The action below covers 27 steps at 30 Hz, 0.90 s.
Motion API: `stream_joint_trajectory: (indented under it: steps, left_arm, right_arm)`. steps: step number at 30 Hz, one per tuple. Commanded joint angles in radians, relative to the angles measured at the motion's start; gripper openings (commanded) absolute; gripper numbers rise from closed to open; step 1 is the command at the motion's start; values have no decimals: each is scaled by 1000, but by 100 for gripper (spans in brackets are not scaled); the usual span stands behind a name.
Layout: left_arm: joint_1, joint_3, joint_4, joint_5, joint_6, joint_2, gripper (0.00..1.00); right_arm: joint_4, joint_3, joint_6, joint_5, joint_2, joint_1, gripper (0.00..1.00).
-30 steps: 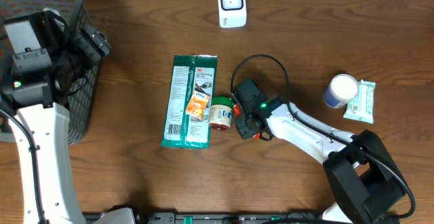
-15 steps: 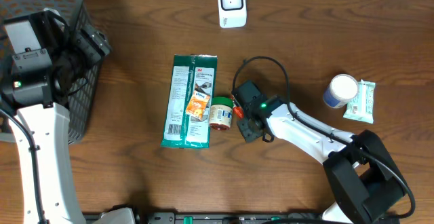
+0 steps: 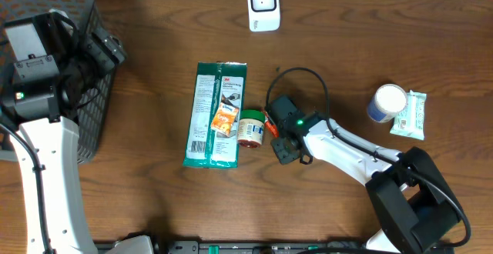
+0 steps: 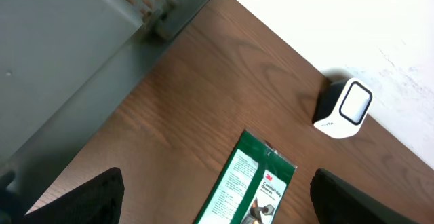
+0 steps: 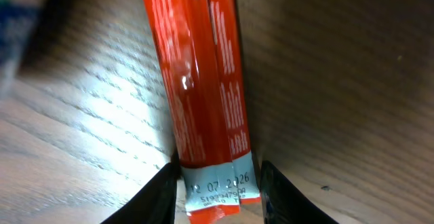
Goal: Scan the item barcode
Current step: 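Lift the red packet upright with the right gripper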
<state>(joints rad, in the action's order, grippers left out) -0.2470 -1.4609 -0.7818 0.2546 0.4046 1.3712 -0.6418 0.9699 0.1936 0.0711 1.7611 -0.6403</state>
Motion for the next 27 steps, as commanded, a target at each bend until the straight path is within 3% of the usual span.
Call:
stream_joint_trajectory:
  steps: [1,3,4,13,27]
  left_arm:
    - [-3,-16,0,-13,0,-6,86]
    - [-3,-16,0,-13,0,-6,86]
    - [-3,-16,0,-13,0,-6,86]
    - [-3,-16,0,-13,0,-6,86]
    - [-3,-16,0,-13,0,-6,86]
  right_arm:
    - [7,-6,11,-2,16,-3,29]
    - [8,-6,11,-1,16,-3,5]
    - [7,-6,11,-1,16,-3,1]
    - [-93,70,44,6,-19,23,1]
    - [-92,78,112,-32,-407,85,1]
